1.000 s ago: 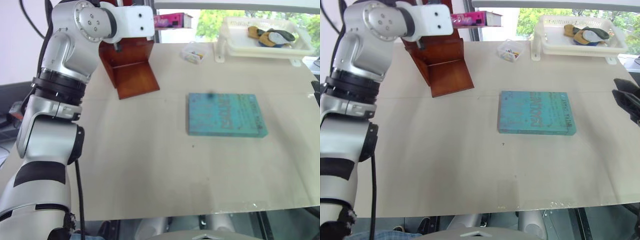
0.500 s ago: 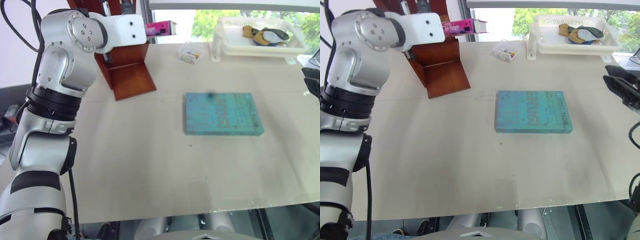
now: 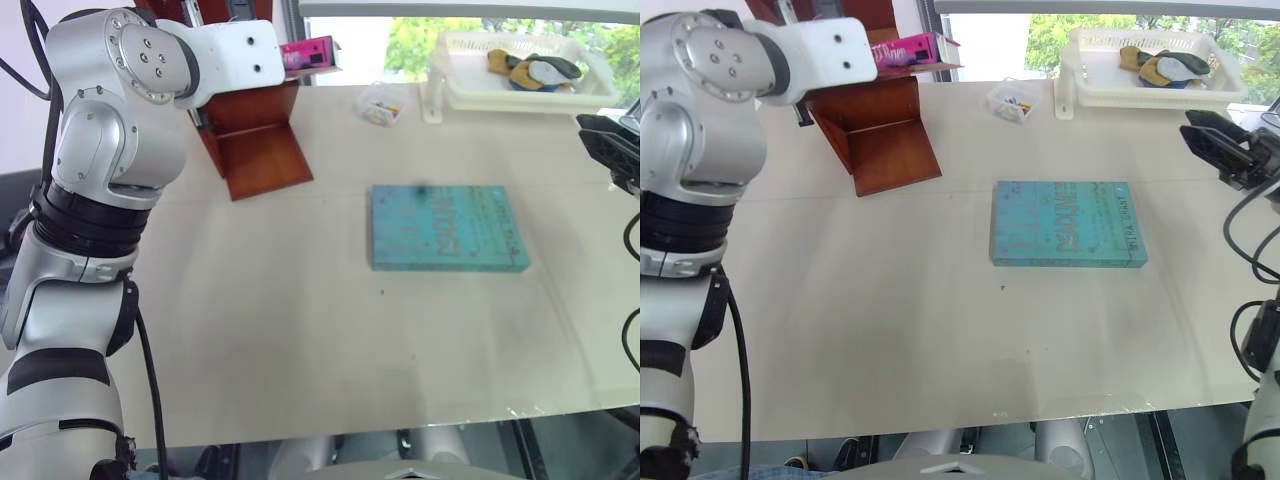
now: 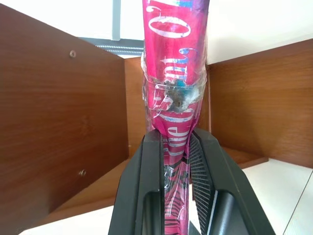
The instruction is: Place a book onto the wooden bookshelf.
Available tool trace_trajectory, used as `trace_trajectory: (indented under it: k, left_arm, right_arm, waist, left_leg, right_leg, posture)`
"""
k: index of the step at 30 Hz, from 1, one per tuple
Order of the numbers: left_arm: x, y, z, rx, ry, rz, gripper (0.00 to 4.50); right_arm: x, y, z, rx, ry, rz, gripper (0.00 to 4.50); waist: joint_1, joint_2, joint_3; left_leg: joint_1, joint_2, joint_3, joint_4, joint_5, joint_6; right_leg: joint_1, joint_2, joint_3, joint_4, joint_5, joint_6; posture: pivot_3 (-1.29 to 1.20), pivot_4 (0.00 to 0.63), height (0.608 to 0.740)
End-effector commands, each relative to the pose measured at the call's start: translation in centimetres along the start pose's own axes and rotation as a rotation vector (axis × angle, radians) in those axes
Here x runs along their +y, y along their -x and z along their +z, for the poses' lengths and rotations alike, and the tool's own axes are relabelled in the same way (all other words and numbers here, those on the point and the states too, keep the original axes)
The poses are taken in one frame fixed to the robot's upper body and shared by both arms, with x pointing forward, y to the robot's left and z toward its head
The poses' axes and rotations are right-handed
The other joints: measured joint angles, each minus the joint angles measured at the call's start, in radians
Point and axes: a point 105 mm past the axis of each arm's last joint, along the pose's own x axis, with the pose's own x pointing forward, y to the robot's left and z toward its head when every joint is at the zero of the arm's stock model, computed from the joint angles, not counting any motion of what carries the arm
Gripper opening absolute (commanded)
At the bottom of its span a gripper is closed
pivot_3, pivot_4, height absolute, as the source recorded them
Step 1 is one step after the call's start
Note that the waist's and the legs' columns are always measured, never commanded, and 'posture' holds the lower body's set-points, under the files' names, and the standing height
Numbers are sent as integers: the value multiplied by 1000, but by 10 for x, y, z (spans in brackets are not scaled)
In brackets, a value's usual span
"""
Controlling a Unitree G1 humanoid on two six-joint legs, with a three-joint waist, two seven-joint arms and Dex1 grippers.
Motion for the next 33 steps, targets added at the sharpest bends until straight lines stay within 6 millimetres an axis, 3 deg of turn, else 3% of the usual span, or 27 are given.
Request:
trace_trajectory:
  k: [1, 7, 18, 24, 30, 33]
  left_arm:
    - [26, 21, 7, -7, -9, 109, 1672]
    - [17, 22, 0, 24, 6, 72, 4420]
    - [12, 28, -20, 74, 26, 50, 4475]
    - [4, 30, -41, 128, 33, 25, 4475]
    - [2, 32, -33, 20, 95, 57, 4475]
    - [-13, 34, -22, -129, 219, 12, 4475]
  right_arm:
    - [9, -6, 15, -19, 56, 85, 4500]
    - [8, -9, 14, -18, 52, 85, 4500]
    - [7, -6, 14, -17, 48, 79, 4500]
    - [6, -7, 11, -13, 45, 76, 4500]
    - [6, -8, 9, -10, 37, 78, 4500]
    - [6, -5, 5, 2, 26, 72, 4500]
  waist:
    - [0, 0, 0]
    - [-1, 0, 0]
    - [-2, 0, 0]
    - [-3, 0, 0]
    - [-1, 0, 0]
    - [-2, 0, 0]
  left_leg:
    - [0, 0, 0, 0, 0, 0]
    - [0, 0, -1, 0, 0, 0]
    - [0, 0, 0, 0, 0, 0]
    - [0, 0, 0, 0, 0, 0]
    - [0, 0, -1, 0, 0, 0]
    - [0, 0, -1, 0, 0, 0]
  right_leg:
    - [0, 0, 0, 0, 0, 0]
    - [0, 0, -1, 0, 0, 0]
    - [0, 0, 0, 0, 0, 0]
    - [0, -1, 0, 0, 0, 0]
    - [0, -1, -1, 0, 0, 0]
    - [0, -2, -1, 0, 0, 0]
  posture:
    - [0, 150, 740]
    - [0, 150, 740]
    - [0, 150, 740]
    - [0, 150, 740]
    - [0, 150, 740]
    - [0, 150, 740]
